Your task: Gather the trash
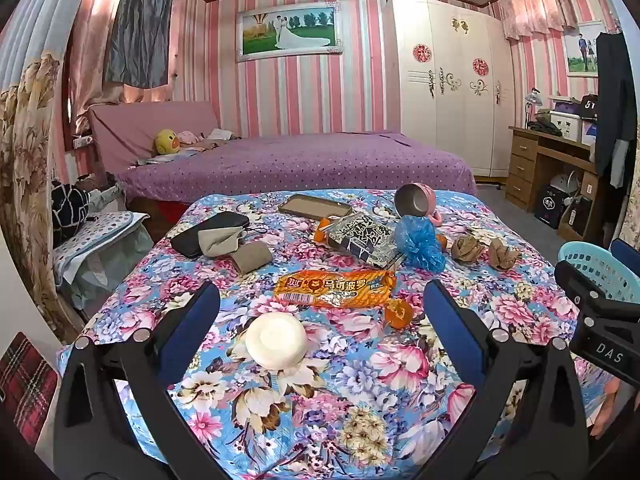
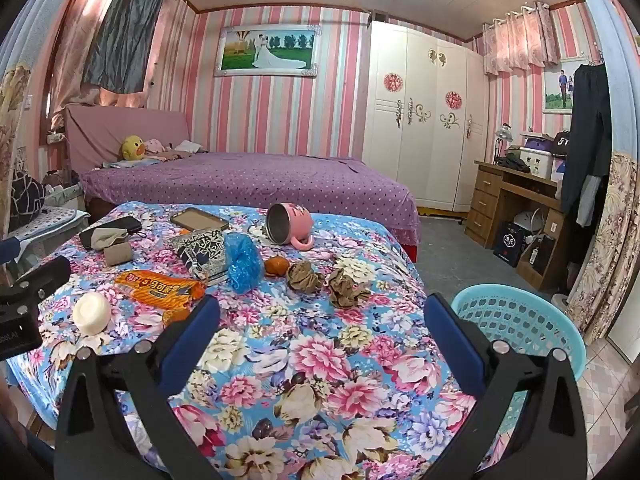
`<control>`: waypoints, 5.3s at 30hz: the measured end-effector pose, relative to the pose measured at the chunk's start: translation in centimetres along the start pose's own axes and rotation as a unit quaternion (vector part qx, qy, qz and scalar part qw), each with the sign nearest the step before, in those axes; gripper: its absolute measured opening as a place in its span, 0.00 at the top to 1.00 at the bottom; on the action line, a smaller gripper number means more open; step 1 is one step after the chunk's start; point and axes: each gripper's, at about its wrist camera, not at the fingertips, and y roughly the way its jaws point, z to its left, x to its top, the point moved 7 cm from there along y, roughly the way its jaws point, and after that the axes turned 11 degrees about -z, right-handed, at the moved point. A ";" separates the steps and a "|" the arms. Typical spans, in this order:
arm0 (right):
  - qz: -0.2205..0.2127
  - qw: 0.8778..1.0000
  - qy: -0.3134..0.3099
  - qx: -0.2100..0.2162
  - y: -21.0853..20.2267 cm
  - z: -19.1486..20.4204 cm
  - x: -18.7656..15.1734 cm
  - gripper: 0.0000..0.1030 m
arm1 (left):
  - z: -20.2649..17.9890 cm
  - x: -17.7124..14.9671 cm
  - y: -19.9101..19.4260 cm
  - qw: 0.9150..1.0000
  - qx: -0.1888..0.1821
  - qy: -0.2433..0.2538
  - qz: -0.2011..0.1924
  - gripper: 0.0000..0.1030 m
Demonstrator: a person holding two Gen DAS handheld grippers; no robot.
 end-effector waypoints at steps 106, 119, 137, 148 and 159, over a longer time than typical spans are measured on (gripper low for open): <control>0.030 0.996 0.075 -0.043 7.8 -10.0 -0.5 0.04 | 7.7 -6.6 9.9 0.991 0.056 0.015 0.119 0.05; 0.069 0.995 0.021 -0.074 8.9 -8.7 -2.7 0.04 | 4.2 -8.7 10.4 0.989 -0.017 0.018 0.146 0.15; 0.094 0.995 0.030 0.022 8.6 3.2 -3.8 0.04 | 4.0 -5.2 10.0 0.992 -0.036 0.046 0.112 0.41; 0.117 0.989 0.012 0.087 9.3 11.9 -4.8 0.04 | 10.3 -4.5 12.0 0.992 -0.002 0.007 0.125 0.41; 0.169 0.979 -0.003 0.115 11.2 14.2 -7.1 0.46 | 11.8 -4.6 11.7 0.992 0.005 -0.013 0.127 0.41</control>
